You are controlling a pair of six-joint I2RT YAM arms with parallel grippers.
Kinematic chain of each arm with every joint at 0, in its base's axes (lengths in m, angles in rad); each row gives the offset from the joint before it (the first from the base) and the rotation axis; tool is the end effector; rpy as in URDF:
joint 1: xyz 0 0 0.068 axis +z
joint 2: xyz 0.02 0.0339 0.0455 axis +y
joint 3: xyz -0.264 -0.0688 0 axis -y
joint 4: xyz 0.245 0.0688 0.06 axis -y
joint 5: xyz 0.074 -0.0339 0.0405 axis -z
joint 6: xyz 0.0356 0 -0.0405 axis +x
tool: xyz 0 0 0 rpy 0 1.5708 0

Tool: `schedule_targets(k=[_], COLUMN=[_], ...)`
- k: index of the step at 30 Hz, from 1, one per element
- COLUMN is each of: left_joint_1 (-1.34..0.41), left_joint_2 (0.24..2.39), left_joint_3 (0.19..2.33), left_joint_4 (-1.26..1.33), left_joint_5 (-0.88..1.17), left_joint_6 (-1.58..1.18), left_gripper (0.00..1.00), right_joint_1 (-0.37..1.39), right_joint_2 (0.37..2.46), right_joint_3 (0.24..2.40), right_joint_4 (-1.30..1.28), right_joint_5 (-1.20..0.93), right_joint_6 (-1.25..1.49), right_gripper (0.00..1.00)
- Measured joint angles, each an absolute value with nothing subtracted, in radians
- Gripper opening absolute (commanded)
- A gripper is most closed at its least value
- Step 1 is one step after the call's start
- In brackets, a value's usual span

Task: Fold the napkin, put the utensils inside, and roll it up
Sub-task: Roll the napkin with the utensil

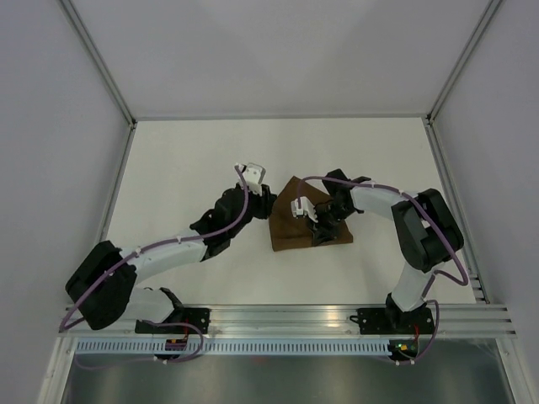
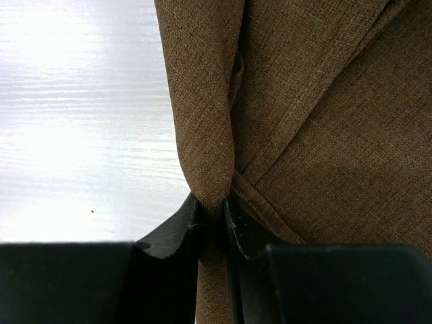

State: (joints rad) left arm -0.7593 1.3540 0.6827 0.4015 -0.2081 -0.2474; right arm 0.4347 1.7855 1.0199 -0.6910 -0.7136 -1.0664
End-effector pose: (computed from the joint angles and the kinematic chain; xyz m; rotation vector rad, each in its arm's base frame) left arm 0.2207 -0.1993 0.2369 0.3278 1.8366 -0.5125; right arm 0.2677 0.1500 0.1447 -1.8654 1.9167 0.9000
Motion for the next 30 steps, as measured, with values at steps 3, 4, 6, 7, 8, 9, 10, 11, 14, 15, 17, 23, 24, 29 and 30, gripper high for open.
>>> schedule_targets(k=[3, 4, 6, 7, 8, 9, 10, 11, 14, 15, 17, 23, 24, 29, 30], left_joint_1=[-0.854, -0.898, -0.967, -0.994, -1.026, -1.054, -1.081, -1.105, -1.171, -1.191, -1.222, -1.25, -1.25, -1.234, -1.227], left_joint_2=[1.29, 1.273, 1.246, 1.239, 1.232, 1.227, 1.226, 1.226, 1.233, 1.243, 1.274, 1.417, 1.438, 1.587, 1.607], left_joint_3=[0.634, 0.624, 0.607, 0.603, 0.599, 0.596, 0.593, 0.589, 0.582, 0.582, 0.582, 0.581, 0.581, 0.596, 0.602], left_joint_4=[0.484, 0.52, 0.58, 0.599, 0.617, 0.632, 0.646, 0.66, 0.664, 0.665, 0.66, 0.633, 0.627, 0.594, 0.585], left_joint_5=[-0.305, -0.345, -0.401, -0.422, -0.445, -0.463, -0.479, -0.496, -0.518, -0.521, -0.515, -0.389, -0.372, -0.252, -0.233], left_joint_6=[-0.161, -0.108, -0.017, 0.019, 0.064, 0.106, 0.147, 0.185, 0.279, 0.307, 0.356, 0.463, 0.474, 0.51, 0.511], left_gripper=[0.49, 0.5, 0.52, 0.52, 0.52, 0.53, 0.54, 0.54, 0.56, 0.56, 0.56, 0.62, 0.63, 0.65, 0.65], right_joint_1=[0.429, 0.427, 0.423, 0.422, 0.419, 0.418, 0.416, 0.414, 0.408, 0.406, 0.404, 0.401, 0.401, 0.401, 0.401], right_joint_2=[1.811, 1.818, 1.839, 1.845, 1.855, 1.866, 1.877, 1.889, 1.929, 1.941, 1.961, 2.008, 2.014, 2.031, 2.032], right_joint_3=[1.046, 1.054, 1.076, 1.083, 1.093, 1.105, 1.118, 1.131, 1.176, 1.188, 1.212, 1.265, 1.269, 1.284, 1.284], right_joint_4=[-0.722, -0.731, -0.757, -0.765, -0.776, -0.791, -0.805, -0.821, -0.873, -0.888, -0.915, -0.974, -0.982, -1.005, -1.007], right_joint_5=[-0.725, -0.727, -0.734, -0.737, -0.741, -0.745, -0.748, -0.752, -0.762, -0.764, -0.768, -0.778, -0.781, -0.795, -0.797], right_joint_6=[-1.067, -1.067, -1.067, -1.067, -1.066, -1.066, -1.066, -1.066, -1.061, -1.061, -1.058, -1.045, -1.043, -1.037, -1.036], right_gripper=[0.01, 0.02, 0.02, 0.02, 0.02, 0.02, 0.02, 0.02, 0.02, 0.02, 0.02, 0.02, 0.02, 0.02, 0.02])
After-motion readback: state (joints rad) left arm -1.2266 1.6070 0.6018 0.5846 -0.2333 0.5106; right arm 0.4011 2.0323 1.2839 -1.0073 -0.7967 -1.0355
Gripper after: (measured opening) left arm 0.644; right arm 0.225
